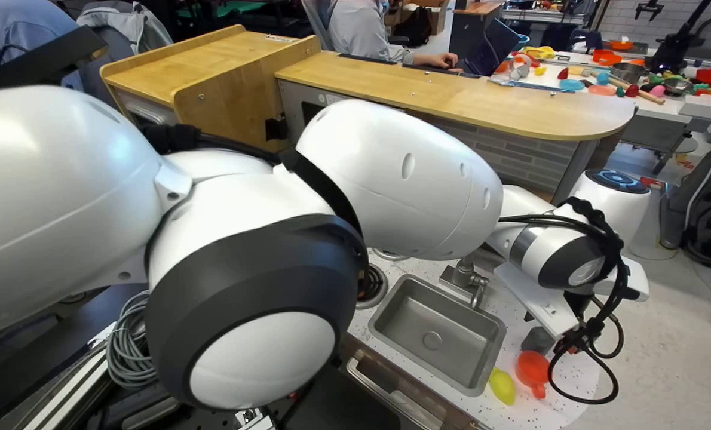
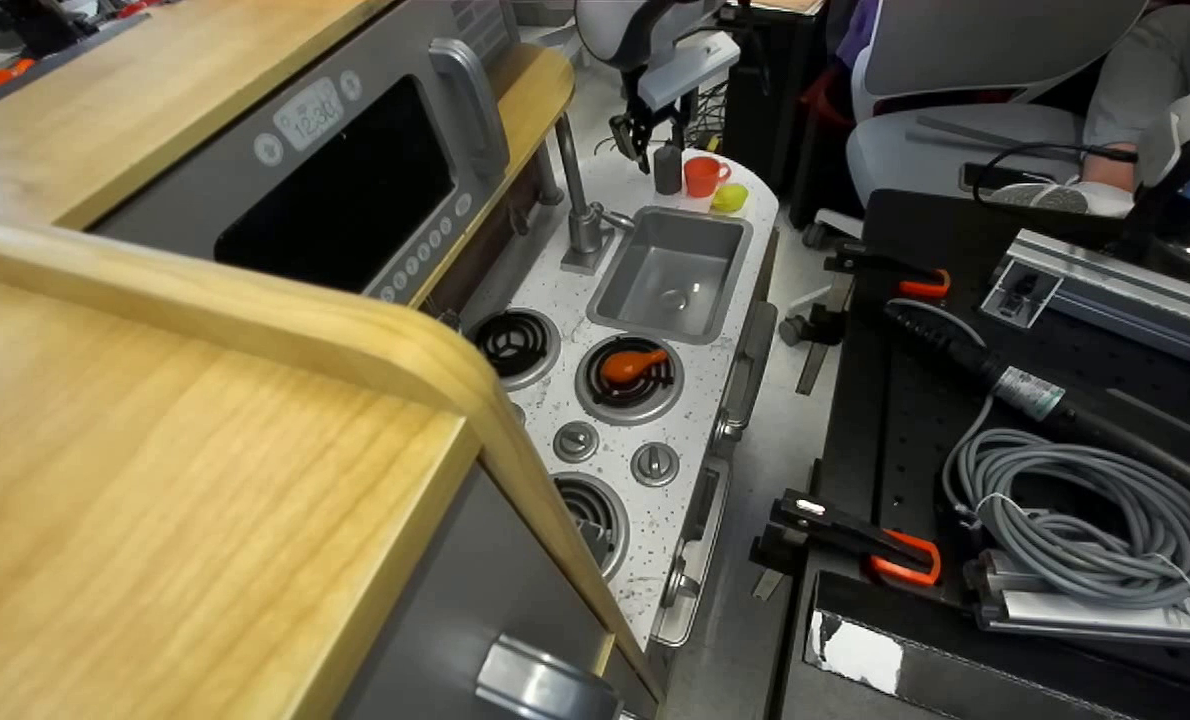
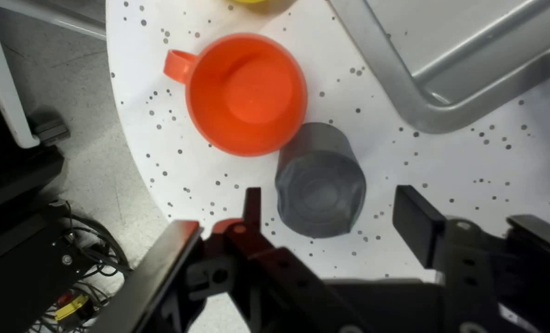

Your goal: Remove the grey cylinder from the orange mug

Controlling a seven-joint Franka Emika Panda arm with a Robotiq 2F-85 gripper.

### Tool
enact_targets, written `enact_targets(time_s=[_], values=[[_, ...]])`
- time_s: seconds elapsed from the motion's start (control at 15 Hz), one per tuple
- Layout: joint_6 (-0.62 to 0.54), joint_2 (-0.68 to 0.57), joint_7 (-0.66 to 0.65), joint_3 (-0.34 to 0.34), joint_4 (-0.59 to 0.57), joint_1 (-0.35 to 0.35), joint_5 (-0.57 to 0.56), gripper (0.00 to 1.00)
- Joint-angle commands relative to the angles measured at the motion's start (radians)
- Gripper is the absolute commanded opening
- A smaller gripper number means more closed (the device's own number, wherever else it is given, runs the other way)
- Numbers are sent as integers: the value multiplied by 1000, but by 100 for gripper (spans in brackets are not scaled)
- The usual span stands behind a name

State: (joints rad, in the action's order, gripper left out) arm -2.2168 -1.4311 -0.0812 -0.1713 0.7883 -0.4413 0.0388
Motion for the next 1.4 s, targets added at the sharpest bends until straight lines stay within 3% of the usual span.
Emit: enact_targets(time_s=[0.0, 0.53, 1.33], values=[[29, 98, 34, 22, 59, 0, 10, 100], [80, 416, 42, -24, 375, 26, -38, 100], [83, 920, 248, -14, 912, 83, -76, 100]])
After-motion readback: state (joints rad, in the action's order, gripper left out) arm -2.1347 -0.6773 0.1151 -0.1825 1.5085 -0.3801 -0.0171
